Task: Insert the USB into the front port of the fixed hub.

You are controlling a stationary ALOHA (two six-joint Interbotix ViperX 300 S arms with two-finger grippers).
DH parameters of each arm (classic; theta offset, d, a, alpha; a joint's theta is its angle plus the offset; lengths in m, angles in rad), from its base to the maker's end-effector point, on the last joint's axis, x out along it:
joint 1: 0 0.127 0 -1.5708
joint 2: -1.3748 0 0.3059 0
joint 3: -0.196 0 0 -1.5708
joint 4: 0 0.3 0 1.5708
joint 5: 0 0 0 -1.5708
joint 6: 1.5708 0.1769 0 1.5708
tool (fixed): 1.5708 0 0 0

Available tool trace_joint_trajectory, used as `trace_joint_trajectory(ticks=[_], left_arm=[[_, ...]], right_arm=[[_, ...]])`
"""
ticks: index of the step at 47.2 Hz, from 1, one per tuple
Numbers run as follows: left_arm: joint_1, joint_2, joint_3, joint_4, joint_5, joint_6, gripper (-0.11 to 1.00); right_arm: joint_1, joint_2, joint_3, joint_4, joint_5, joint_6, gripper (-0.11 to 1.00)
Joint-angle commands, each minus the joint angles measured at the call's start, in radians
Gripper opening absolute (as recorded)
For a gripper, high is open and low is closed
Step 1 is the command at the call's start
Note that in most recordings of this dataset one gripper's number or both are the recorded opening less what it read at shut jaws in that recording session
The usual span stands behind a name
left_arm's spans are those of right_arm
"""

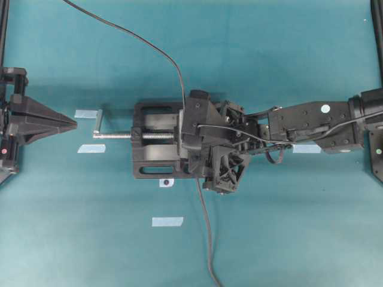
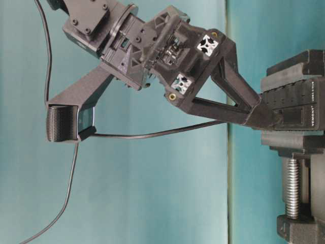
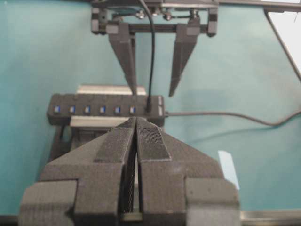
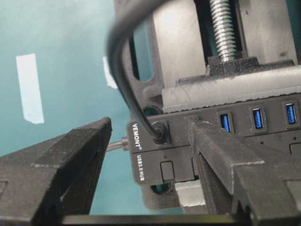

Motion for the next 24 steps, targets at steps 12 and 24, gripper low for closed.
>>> trace_joint_trajectory(ticks=[12,24], left_arm=[[0.0,0.003,-0.018,0.002,-0.005,-0.002,0.0],[-0.002,0.003,-0.017,0.0,-0.006,-0.002,0.0]], right_arm=[[-0.002,-0.067,0.012,-0.002,0.005,0.009,0.71],[-0.002,-0.072,0.021,0.0,0.0,0.009,0.71]])
